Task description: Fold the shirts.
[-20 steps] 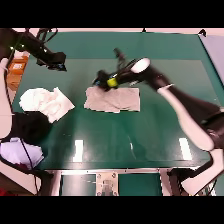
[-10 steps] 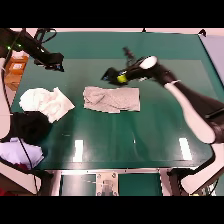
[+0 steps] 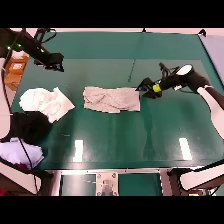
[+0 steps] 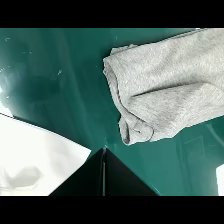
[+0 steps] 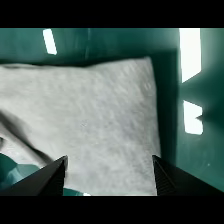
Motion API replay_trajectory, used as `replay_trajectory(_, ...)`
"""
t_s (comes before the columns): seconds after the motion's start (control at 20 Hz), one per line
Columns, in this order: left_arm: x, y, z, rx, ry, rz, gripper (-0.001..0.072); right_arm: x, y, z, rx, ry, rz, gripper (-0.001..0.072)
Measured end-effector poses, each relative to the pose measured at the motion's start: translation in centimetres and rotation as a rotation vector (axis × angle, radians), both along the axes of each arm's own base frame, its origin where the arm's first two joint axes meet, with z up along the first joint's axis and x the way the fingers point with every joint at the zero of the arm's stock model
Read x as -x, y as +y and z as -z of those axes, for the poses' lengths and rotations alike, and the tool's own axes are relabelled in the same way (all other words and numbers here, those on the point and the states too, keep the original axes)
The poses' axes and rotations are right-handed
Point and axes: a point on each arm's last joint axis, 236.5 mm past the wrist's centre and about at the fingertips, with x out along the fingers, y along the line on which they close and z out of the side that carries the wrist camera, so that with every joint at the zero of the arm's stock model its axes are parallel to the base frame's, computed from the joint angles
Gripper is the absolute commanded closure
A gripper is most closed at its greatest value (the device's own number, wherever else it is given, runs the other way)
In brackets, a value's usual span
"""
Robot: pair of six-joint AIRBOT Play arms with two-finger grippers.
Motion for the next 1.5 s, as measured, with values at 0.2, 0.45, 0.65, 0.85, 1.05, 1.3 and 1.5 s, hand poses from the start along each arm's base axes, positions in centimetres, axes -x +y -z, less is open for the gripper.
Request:
replay_trajectory(0.2, -0.1, 0.0, 0.0, 0.005, 0.000, -0.012, 0.0687, 1.0, 2.6, 3.0, -0.079, 0.058, -0.011, 0.0264)
replay_trajectory(0.45, -0.2, 0.0, -0.1, 0.007, 0.000, -0.019, 0.0686, -0.3, 4.1, 2.9, -0.136, 0.001, -0.033, 0.0699)
replay_trajectory(0.65, -0.2, -0.1, -0.1, 0.008, 0.001, -0.023, 0.0686, -4.2, -0.2, -3.1, -0.157, -0.157, 0.049, 0.0700)
replay_trajectory(0.85, -0.2, -0.1, -0.1, 0.009, 0.002, -0.026, 0.0687, -5.5, -11.9, -9.9, -0.057, -0.324, 0.228, 0.0700)
replay_trajectory(1.05, -0.2, -0.1, -0.1, 0.010, 0.000, -0.028, 0.0687, -0.8, -26.6, -12.0, 0.106, -0.340, 0.503, 0.0701)
replay_trajectory(1.3, -0.6, -0.3, -0.3, 0.021, -0.013, -0.033, 0.0687, 11.9, -39.0, -6.7, 0.190, -0.153, 0.868, 0.0700)
replay_trajectory(1.5, -1.0, -0.8, -0.6, 0.047, -0.031, -0.035, 0.0686, 22.4, -42.0, -1.0, 0.164, 0.007, 1.141, 0.0701)
